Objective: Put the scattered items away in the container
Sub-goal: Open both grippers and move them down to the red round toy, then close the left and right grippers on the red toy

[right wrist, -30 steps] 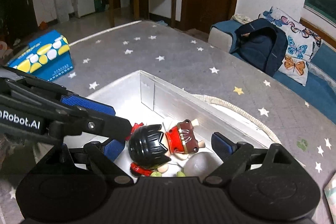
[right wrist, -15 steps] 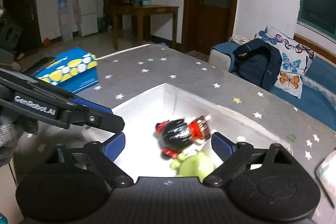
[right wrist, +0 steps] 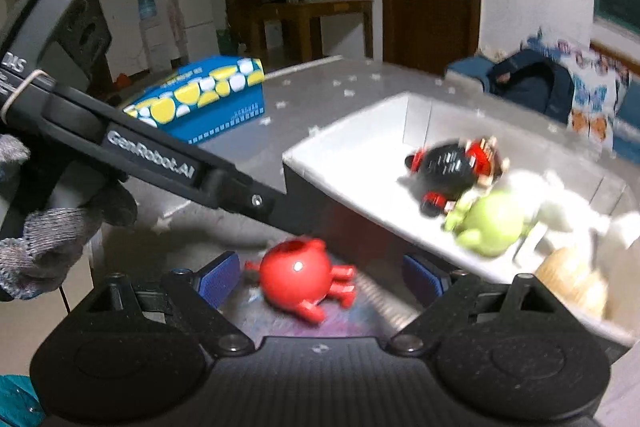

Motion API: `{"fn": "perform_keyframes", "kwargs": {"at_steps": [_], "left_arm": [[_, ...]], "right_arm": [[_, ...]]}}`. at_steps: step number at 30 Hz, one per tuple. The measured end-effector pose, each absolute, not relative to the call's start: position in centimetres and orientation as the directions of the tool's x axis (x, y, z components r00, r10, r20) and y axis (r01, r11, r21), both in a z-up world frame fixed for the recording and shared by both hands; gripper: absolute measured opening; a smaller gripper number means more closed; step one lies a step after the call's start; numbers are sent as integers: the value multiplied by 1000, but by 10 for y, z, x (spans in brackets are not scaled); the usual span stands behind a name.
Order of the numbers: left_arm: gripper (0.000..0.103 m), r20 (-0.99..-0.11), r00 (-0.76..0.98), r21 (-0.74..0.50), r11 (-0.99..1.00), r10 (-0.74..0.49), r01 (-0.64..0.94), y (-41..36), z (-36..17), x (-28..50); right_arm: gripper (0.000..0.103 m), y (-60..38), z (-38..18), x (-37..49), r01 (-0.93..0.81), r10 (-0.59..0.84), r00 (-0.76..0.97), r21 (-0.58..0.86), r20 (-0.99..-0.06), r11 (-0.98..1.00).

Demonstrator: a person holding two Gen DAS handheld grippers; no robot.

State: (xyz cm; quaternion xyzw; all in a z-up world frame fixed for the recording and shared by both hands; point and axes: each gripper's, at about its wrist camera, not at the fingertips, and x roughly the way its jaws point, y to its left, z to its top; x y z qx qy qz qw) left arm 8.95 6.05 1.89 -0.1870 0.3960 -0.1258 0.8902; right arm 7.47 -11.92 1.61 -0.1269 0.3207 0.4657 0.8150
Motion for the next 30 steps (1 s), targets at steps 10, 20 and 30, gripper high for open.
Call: {"fn": "perform_keyframes", "kwargs": {"at_steps": [10, 20, 30], "left_arm": [[39, -664, 626, -486, 872, -409, 54, 69, 4, 92], [39, -661, 615, -510, 859, -430, 52, 69, 2, 95], [38, -650, 611, -519, 851, -452, 77, 61, 10, 88]], "right_arm": [[82, -108, -7, 84, -814, 672, 326, 164, -665, 557], [69, -103, -17, 84, -802, 668, 312, 190, -676, 567], [67, -112, -9, 78, -792, 673, 328, 196, -663, 579]]}}
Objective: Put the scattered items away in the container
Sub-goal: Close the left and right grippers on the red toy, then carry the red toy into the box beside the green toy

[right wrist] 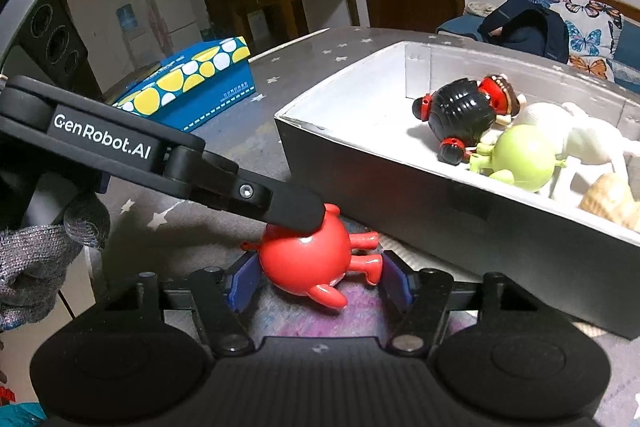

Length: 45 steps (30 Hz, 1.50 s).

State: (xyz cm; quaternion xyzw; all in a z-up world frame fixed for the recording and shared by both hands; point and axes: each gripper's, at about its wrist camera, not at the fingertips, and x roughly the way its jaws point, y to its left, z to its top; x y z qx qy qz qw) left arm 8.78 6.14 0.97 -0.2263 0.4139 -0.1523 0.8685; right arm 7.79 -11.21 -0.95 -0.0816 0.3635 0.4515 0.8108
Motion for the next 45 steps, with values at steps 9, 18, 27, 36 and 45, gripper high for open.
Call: {"fn": "perform_keyframes", "kwargs": {"at_steps": [9, 18, 27, 36, 45], "left_arm": [[38, -573, 662, -511, 842, -483, 173, 43, 50, 81], [38, -515, 697, -506, 833, -499, 223, 25, 80, 120], [38, -553, 627, -567, 799, -549, 200, 12, 61, 175], [38, -593, 552, -597, 780, -586, 188, -3, 37, 206], [38, -617, 537, -579, 794, -575, 185, -5, 23, 218]], "right_arm": [[66, -137, 31, 68, -794, 689, 405, 143, -601, 591], [66, -148, 68, 105, -772, 679, 472, 107, -563, 626], [66, -158, 58, 157, -729, 641, 428, 175, -637, 661], [66, -172, 38, 188, -684, 601, 356, 238, -716, 689], [66, -163, 27, 205, -689, 565, 300, 235, -769, 685]]}}
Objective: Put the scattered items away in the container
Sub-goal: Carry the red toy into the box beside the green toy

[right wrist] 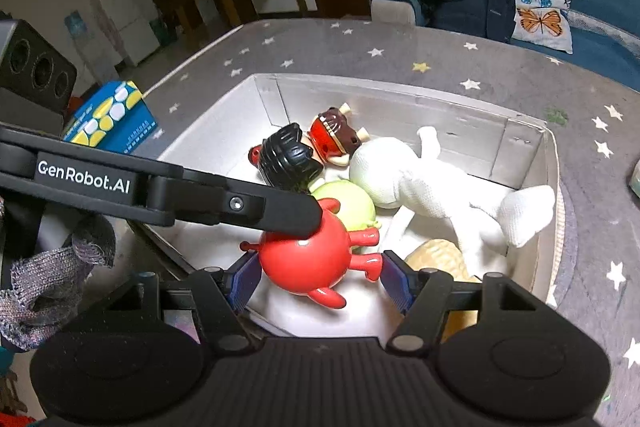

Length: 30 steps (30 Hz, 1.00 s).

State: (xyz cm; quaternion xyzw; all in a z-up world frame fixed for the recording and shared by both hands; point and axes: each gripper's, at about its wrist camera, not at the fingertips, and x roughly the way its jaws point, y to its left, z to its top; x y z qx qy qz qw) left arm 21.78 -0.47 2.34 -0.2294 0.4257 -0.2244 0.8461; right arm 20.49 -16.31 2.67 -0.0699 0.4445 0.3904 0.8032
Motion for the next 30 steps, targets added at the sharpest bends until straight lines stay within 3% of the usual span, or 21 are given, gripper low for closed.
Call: {"fn": "perform_keyframes", "kwargs": {"at_steps": [7, 30], "left_arm": [[38, -639, 535, -538, 818, -552, 201, -12, 17, 217], [39, -644, 538, -530, 824, -544, 198, -7, 17, 214]], "right_arm": [[66, -152, 19, 208, -709, 528, 276, 200, -803, 676], [67, -158, 13, 216, -646, 562, 205, 321, -801, 693]]}}
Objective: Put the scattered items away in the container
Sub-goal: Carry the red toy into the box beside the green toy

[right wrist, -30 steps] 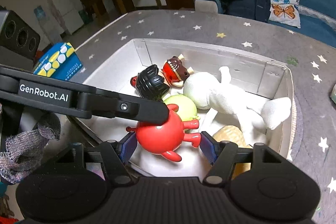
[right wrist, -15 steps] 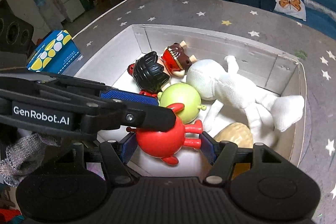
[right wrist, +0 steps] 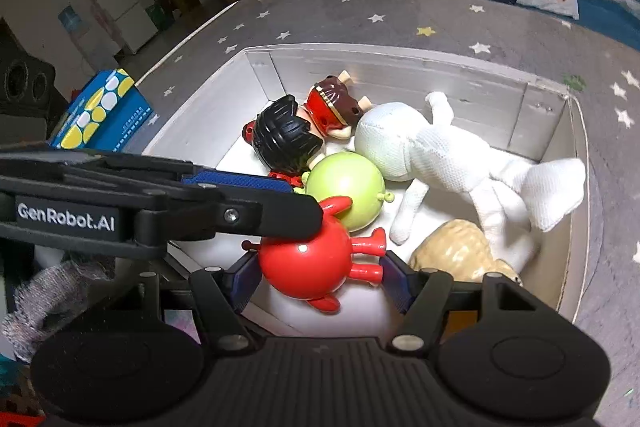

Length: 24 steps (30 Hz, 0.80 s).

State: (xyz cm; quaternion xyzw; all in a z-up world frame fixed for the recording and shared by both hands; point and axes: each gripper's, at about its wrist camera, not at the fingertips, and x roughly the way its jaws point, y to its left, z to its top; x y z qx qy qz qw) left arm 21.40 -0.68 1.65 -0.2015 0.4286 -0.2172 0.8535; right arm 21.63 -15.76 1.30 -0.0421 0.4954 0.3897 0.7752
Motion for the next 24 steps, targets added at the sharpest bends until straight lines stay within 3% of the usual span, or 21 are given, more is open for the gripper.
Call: {"fn": "perform_keyframes", "kwargs": {"at_steps": [15, 24], "left_arm": [[38, -647, 553, -515, 836, -525, 191, -3, 15, 208], [38, -638, 616, -439, 875, -463, 203, -5, 29, 191]], "right_arm": [[67, -165, 12, 216, -622, 563, 214, 333, -798, 708], [68, -172, 21, 204, -619, 570, 285, 306, -771, 723]]}}
